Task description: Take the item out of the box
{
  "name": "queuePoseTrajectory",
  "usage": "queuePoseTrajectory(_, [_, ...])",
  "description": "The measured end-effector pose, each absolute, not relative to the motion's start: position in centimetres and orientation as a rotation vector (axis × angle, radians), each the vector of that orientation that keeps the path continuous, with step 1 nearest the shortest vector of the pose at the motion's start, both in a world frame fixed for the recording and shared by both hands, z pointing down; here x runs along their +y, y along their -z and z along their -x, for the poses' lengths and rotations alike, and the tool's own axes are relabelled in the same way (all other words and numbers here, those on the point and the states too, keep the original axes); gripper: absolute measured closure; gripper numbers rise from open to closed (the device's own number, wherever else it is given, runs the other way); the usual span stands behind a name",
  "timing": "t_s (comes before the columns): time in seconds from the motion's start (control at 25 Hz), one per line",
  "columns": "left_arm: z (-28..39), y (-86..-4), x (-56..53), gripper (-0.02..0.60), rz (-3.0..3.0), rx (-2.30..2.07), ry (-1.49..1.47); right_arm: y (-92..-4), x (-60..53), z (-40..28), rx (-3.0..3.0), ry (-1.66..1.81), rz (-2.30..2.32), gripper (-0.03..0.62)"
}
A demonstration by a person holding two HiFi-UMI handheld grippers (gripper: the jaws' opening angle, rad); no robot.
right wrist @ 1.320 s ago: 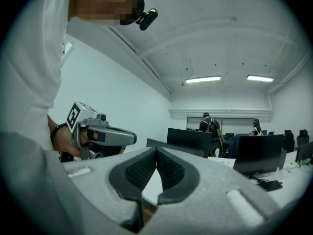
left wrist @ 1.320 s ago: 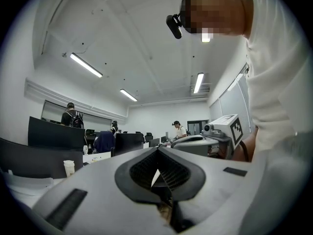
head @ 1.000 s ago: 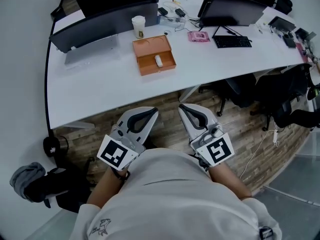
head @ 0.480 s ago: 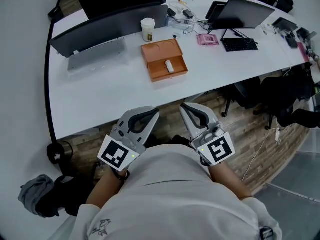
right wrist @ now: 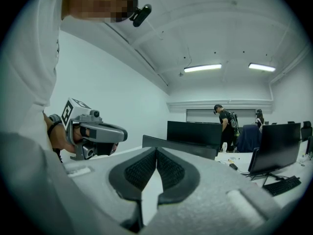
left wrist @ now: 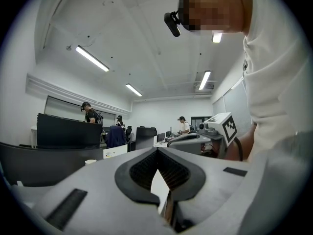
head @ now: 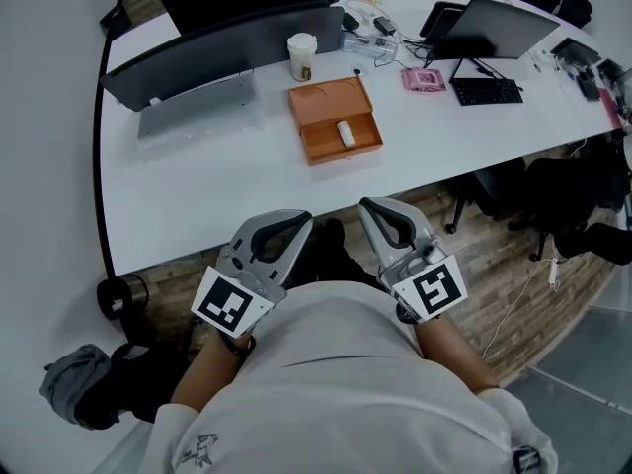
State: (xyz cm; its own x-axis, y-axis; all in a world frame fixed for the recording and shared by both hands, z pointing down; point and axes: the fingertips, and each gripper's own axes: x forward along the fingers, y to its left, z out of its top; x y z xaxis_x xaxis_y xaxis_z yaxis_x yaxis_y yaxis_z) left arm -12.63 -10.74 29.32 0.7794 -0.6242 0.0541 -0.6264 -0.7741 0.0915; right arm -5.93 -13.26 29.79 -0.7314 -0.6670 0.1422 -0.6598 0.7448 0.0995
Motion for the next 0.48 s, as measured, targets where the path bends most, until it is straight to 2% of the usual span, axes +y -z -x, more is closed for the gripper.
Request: queuePoseTrajectory(0.48, [12.8,-30.8,-16.4,0.583,-2.796,-1.089,-0.039,-31.2,-19.9,5.8,-2.769,0.013,-0.986,0.567])
